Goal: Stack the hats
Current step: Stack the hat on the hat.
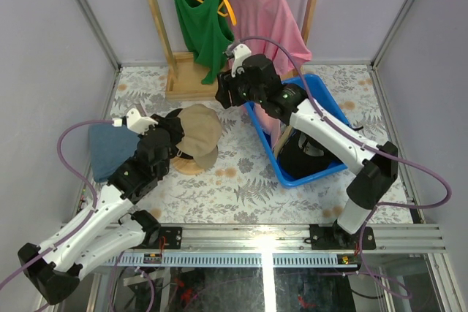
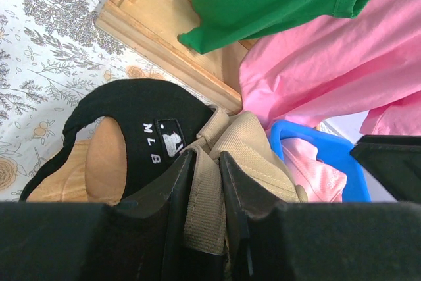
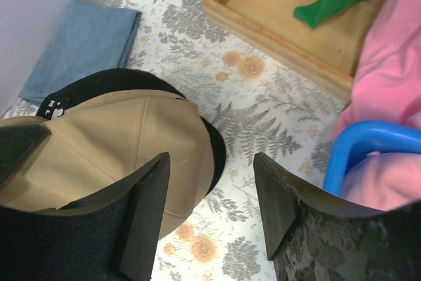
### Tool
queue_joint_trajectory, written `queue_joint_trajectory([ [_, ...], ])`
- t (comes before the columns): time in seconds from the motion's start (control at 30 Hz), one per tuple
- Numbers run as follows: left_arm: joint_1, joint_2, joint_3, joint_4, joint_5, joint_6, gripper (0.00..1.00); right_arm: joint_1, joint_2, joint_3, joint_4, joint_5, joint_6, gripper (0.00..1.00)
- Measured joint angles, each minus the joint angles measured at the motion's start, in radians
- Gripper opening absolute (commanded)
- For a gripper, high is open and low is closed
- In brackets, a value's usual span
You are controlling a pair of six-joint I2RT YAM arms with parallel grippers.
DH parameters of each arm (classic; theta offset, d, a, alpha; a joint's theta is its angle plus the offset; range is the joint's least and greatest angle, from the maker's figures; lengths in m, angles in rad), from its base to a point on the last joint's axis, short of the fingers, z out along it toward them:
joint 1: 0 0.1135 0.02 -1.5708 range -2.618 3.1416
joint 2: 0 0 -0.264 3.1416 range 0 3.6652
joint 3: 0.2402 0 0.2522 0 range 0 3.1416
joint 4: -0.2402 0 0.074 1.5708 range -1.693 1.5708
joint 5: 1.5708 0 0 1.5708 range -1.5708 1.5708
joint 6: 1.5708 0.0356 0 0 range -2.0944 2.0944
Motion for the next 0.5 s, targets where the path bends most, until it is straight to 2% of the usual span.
queue_joint_trajectory([
  [0.5,0.000,-0.004,-0.002,0.000,-0.001,0.000,0.00,0.009,0.016,-0.136,0.063,-0.134,0.172,0.66],
])
